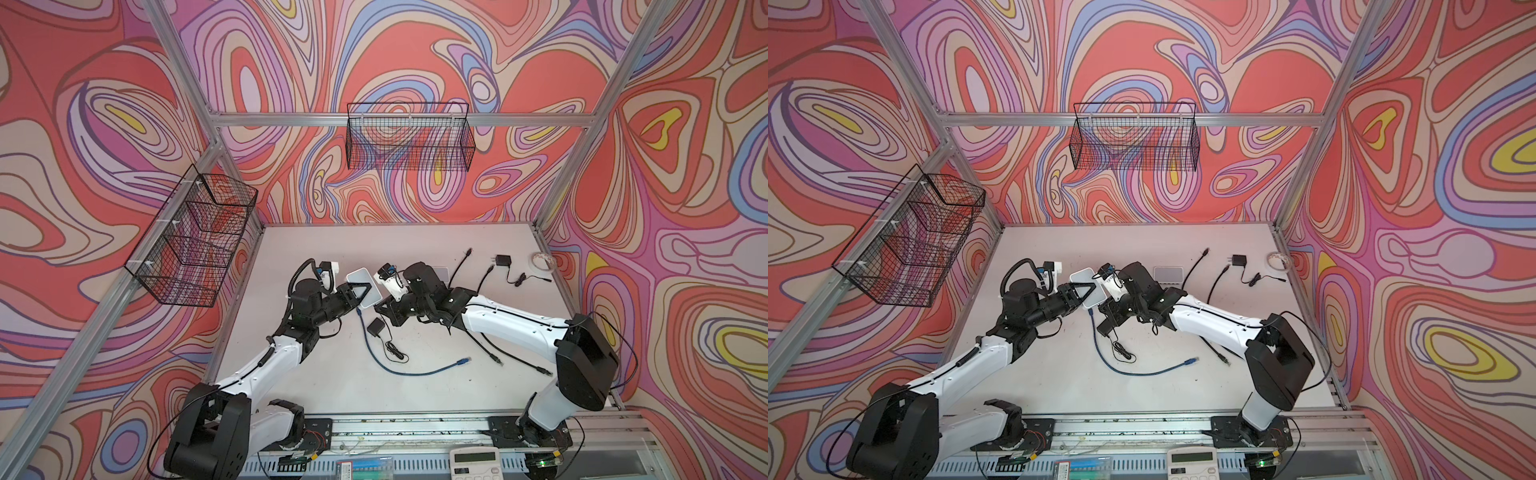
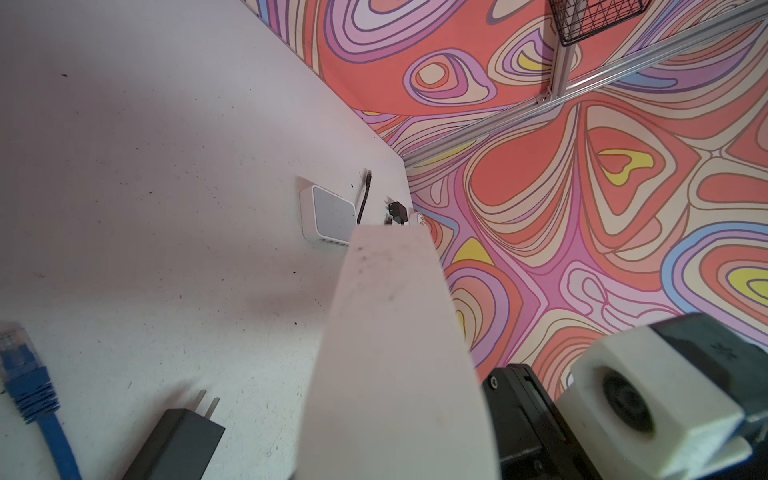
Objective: Insert the plug into the switch port
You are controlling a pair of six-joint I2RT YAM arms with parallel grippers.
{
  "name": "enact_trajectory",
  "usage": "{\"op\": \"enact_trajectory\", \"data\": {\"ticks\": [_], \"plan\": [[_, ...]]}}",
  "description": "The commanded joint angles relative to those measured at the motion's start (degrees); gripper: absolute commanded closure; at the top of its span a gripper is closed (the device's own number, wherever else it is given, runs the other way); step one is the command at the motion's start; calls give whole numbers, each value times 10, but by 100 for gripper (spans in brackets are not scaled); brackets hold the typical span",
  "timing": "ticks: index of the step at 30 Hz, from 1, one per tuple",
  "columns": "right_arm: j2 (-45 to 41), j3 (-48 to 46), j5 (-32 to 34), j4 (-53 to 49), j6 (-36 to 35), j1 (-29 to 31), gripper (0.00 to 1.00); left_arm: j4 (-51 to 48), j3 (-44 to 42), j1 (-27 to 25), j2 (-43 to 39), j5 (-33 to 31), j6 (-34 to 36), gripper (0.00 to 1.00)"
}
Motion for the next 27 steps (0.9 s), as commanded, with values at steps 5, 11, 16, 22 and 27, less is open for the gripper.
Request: {"op": "enact_trajectory", "data": {"ticks": [5,11,16,22,27], "plan": [[-8,74,64,190,-33,-22,100,-110,-31,-38,-30,187,20,100],[-19,66,69,176,-36,-24,100,-121,-30,-33,-34,181,27,100],[-29,51,80,175,-36,-26,100,-127,-35,-23,-41,181,26,100],[-44,33,84,186,-25,-29,100,-144,-31,-17,-42,181,36,100],[-48,28,81,205,-15,-29,100,-133,-37,-17,-37,182,32,100]]}}
